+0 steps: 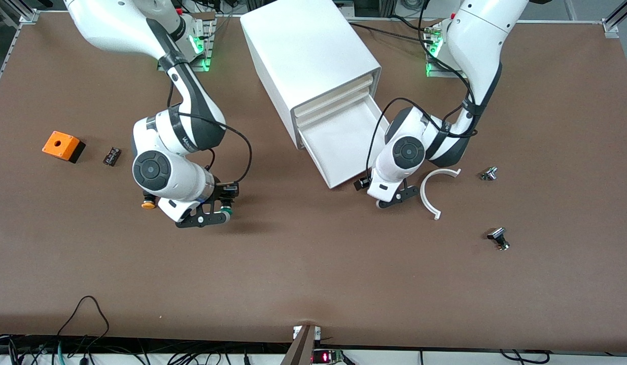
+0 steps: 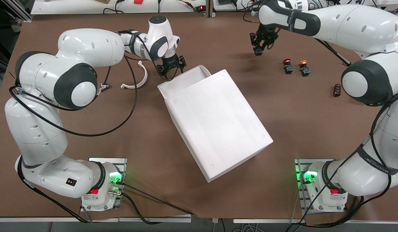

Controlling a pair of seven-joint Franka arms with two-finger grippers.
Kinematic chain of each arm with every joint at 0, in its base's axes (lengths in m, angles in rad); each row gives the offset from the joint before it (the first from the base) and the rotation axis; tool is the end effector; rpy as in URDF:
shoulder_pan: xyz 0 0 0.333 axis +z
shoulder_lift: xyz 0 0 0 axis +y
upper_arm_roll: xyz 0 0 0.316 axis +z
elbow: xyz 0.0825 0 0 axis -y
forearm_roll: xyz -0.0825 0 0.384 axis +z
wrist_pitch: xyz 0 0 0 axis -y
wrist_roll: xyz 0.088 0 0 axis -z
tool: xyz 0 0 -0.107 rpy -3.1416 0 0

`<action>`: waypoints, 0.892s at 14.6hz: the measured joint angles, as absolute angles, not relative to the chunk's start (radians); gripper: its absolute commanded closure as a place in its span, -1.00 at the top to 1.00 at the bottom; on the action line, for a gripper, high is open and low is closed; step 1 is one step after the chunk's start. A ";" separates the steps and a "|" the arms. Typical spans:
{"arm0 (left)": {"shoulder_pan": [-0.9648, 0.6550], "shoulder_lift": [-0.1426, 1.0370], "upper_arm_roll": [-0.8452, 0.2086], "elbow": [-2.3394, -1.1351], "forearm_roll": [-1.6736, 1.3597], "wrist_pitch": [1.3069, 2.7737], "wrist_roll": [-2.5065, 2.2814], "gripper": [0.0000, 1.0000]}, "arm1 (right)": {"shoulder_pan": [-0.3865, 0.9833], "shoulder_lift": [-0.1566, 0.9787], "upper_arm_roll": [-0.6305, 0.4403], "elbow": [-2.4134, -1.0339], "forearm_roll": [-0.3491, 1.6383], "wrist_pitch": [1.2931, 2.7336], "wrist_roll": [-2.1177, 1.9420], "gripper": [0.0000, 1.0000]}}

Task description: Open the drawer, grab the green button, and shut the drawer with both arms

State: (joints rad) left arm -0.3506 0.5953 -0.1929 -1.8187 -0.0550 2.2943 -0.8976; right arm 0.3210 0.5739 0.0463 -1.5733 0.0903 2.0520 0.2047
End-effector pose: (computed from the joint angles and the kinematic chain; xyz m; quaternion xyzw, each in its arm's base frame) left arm 0.5494 -0.3251 0.2062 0.9739 0.2073 -0.0904 0.0193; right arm 0.6394 0.2467 0.2992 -0.9960 -0.0552 0.0600 0.0362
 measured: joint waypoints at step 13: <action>-0.352 0.552 -0.342 -1.870 -0.055 2.192 -0.955 0.95 | 0.227 0.554 0.012 -1.903 0.090 2.380 0.090 0.85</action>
